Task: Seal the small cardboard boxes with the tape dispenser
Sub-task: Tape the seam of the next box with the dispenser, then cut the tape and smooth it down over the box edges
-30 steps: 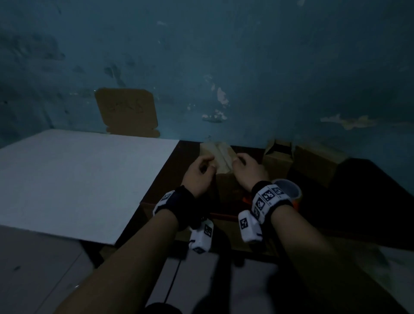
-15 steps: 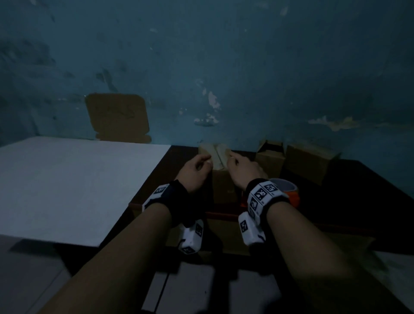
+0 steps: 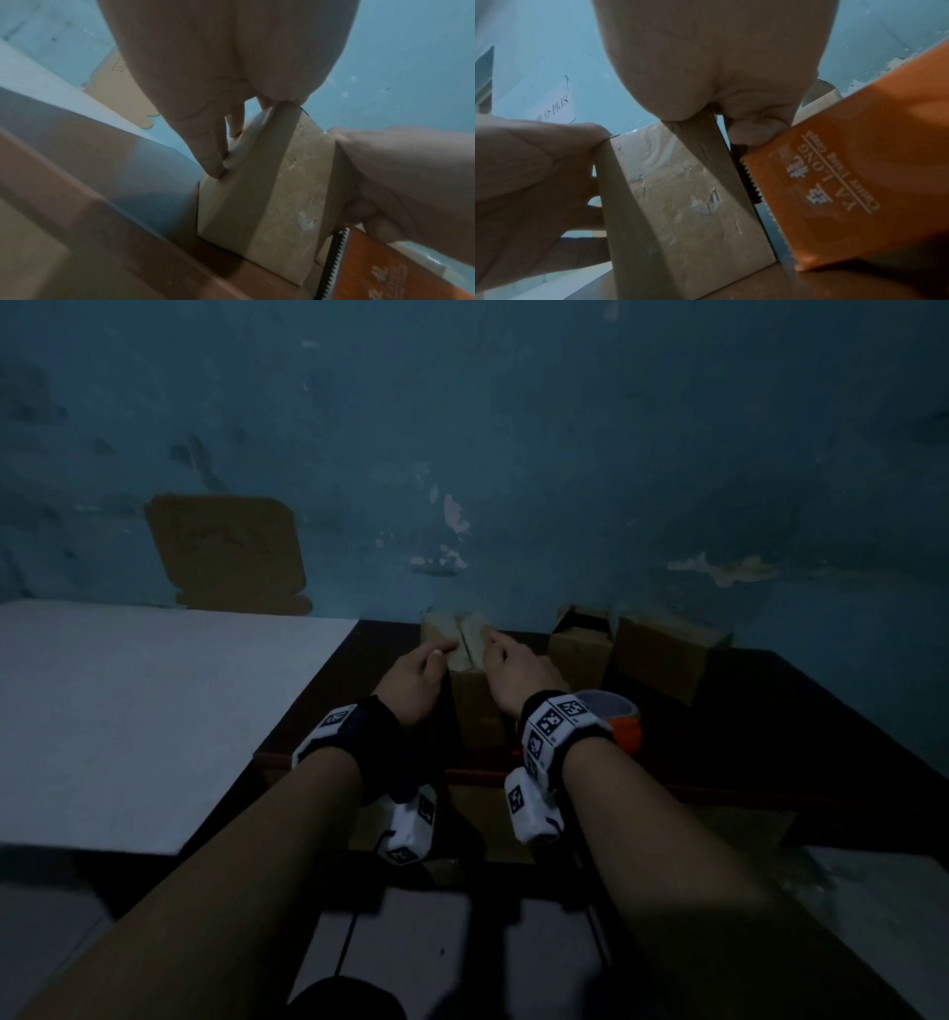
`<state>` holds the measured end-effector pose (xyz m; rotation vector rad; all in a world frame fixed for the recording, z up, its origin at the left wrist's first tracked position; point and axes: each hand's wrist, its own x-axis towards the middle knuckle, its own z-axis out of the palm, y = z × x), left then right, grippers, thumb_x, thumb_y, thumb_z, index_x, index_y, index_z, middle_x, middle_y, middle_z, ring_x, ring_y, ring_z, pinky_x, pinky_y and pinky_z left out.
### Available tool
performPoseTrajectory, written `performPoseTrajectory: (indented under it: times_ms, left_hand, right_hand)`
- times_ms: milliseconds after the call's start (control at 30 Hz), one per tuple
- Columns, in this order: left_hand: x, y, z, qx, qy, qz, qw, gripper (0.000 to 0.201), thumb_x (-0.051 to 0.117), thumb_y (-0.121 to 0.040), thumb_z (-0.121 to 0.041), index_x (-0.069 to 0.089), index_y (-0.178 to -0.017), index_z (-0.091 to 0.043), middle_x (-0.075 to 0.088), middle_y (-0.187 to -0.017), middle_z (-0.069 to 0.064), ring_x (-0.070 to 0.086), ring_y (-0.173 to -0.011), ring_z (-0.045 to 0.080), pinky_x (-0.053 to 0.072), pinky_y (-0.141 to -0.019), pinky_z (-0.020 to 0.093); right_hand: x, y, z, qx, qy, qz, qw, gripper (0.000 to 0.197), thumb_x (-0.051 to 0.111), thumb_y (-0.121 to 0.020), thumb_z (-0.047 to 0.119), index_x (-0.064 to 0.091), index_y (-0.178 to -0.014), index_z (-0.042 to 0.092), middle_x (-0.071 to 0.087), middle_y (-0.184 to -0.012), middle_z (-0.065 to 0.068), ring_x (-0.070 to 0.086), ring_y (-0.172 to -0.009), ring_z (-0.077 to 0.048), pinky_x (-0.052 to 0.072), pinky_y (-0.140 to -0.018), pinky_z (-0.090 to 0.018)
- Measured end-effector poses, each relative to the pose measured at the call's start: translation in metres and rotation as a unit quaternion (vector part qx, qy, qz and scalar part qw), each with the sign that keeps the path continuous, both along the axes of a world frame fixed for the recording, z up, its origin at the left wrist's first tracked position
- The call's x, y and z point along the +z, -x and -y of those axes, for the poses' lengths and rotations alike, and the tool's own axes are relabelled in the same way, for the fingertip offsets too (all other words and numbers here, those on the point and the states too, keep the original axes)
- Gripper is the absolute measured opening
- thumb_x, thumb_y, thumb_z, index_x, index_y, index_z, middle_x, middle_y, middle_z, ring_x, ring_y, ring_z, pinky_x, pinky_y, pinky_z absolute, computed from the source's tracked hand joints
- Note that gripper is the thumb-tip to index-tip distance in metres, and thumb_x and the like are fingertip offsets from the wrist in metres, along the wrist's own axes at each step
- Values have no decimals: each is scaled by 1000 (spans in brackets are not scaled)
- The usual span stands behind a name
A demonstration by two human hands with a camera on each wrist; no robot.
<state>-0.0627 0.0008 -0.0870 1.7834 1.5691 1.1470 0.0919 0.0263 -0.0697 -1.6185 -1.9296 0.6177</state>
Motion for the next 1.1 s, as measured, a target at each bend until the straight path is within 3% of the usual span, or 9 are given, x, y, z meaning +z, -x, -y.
performPoseTrajectory:
  times_ms: [200,300,467,667,767,833,933,1033,1100]
  left_hand:
    - [2,-6,3,19,-1,-3,1000,39,26,-106,-25,46,-139,-20,48,-142,9,46,-109,7,37,-79,15]
    - [3,-9,5,27,2,-5,1000,40,24,-106,-25,44,-140,-18,47,-142,11,44,-109,9,33,-87,20]
    - [4,-13,8,32,0,-4,999,40,24,-106,-22,45,-140,-15,49,-140,12,45,-109,9,33,-85,17]
    - [-2,-21,-2,66,15,30,997,37,26,-104,-26,48,-133,-24,57,-94,-5,54,-78,9,42,-69,26]
    - [-2,-23,-4,63,9,24,998,36,25,-104,-25,49,-130,-26,56,-97,-3,53,-79,9,46,-78,33]
    - [0,-25,-4,58,12,20,998,37,24,-104,-25,49,-131,-24,55,-106,1,54,-84,12,46,-85,37]
    - [1,-27,-4,57,10,17,998,38,24,-104,-24,48,-133,-21,53,-111,1,54,-84,11,45,-77,31]
    - [1,-30,-5,45,2,13,999,37,24,-104,-21,48,-133,-18,52,-116,4,53,-90,12,42,-79,30]
    - [2,-35,-6,32,8,17,999,37,24,-105,-20,47,-133,-17,52,-117,5,53,-89,10,43,-78,28]
  right_hand:
    - [-5,-4,-5,12,4,-6,1000,50,18,-99,47,26,-149,43,44,-147,-9,49,-124,-36,40,-101,-41]
    - [-7,-5,-7,20,1,-4,1000,51,16,-98,48,25,-148,45,43,-149,-9,47,-126,-37,39,-103,-43]
    - [-11,-8,-10,26,-3,-9,1000,49,13,-98,50,22,-147,47,44,-147,-8,49,-124,-36,40,-102,-44]
    - [-5,-15,-9,66,30,-37,997,52,21,-100,52,22,-150,36,39,-149,-11,45,-129,-34,38,-103,-38]
    - [-1,-33,-5,63,-25,-103,992,44,30,-99,50,37,-137,30,46,-137,-13,51,-116,-32,43,-94,-38]
    - [3,-56,2,60,-86,-120,987,25,36,-100,40,45,-119,27,56,-118,-12,58,-97,-25,46,-80,-34]
    - [-1,-99,13,42,-87,-8,995,13,45,-97,40,49,-101,28,60,-96,3,59,-87,-15,48,-72,-32]
    - [-11,-129,26,56,3,157,986,42,52,-84,64,45,-113,35,57,-108,7,57,-100,-17,50,-87,-39]
    - [-17,-135,30,60,-20,209,976,55,60,-80,63,42,-123,33,56,-120,5,52,-110,-19,43,-98,-40]
